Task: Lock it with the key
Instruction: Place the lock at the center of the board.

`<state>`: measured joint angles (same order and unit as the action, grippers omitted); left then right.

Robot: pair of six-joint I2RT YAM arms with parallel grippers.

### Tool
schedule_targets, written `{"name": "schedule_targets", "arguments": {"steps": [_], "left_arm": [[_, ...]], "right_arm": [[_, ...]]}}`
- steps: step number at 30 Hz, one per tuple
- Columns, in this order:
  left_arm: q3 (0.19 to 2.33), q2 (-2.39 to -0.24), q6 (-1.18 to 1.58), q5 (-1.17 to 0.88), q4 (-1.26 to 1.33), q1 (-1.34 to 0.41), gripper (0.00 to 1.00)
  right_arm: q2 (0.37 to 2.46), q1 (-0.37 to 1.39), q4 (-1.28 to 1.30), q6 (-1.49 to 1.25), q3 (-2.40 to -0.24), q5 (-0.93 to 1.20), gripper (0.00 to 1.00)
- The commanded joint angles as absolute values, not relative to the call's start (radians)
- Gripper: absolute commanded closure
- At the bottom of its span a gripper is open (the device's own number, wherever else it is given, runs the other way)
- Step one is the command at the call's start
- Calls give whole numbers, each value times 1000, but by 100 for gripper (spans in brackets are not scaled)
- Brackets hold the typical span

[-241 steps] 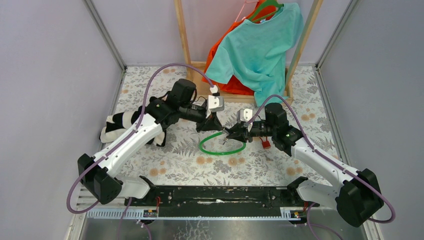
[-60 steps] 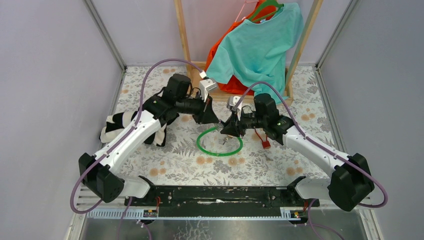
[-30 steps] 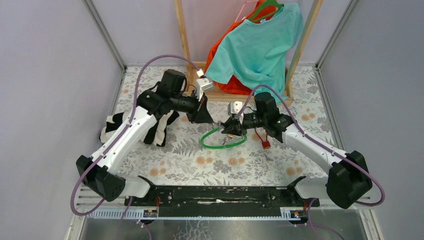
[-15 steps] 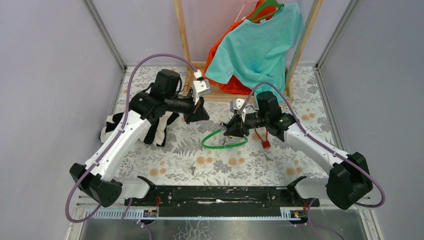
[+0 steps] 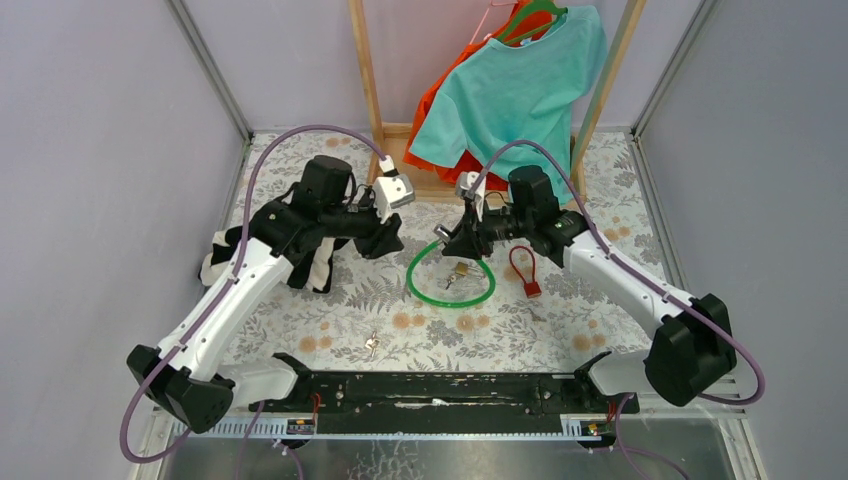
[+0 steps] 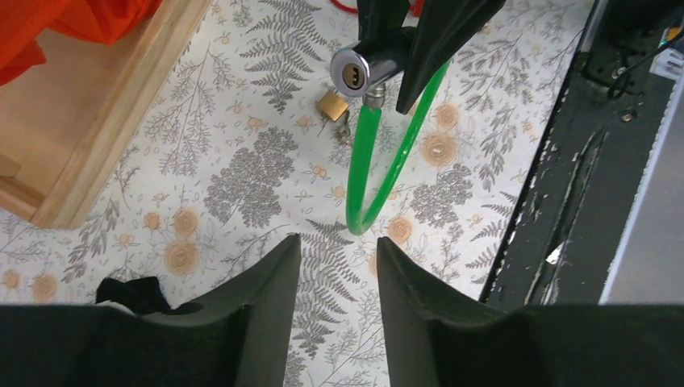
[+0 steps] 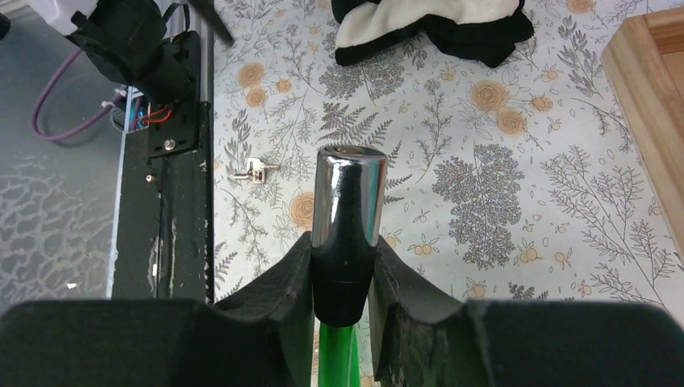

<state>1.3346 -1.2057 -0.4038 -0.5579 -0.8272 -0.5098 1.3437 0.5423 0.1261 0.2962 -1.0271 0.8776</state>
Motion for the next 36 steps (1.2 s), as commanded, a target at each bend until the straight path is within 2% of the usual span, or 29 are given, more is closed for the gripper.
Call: {"name": "schedule_targets", "arguments": {"steps": [1, 4, 7, 14, 21, 28, 32, 36], "left_arm": [[1327, -1184, -383, -503, -747, -509, 49], [1325, -1149, -363, -462, -708, -507, 37], [1364, -1129, -356, -446, -714, -461, 29], [1387, -1106, -350, -451, -729, -422, 22], [1375, -1104, -341, -470, -730, -413, 15], [1340, -1083, -343, -509, -708, -408, 10], [1322, -1067, -354, -510, -703, -407, 7], [1305, -1052, -363, -499, -695, -405, 3]], "right_arm": [[1375, 570, 84, 202, -1132, 900, 100], [1426, 587, 42, 100, -1185, 841, 100], [1497, 594, 13, -4, -1243, 781, 100], [1692, 650, -53, -179, -1366, 712, 100], [1935, 678, -14, -282, -1566, 733, 94], [2151, 659, 105, -219, -1741, 700, 91], [2251, 621, 181, -155, -1847, 706, 86], [2296, 613, 229, -93, -1878, 694, 75]]}}
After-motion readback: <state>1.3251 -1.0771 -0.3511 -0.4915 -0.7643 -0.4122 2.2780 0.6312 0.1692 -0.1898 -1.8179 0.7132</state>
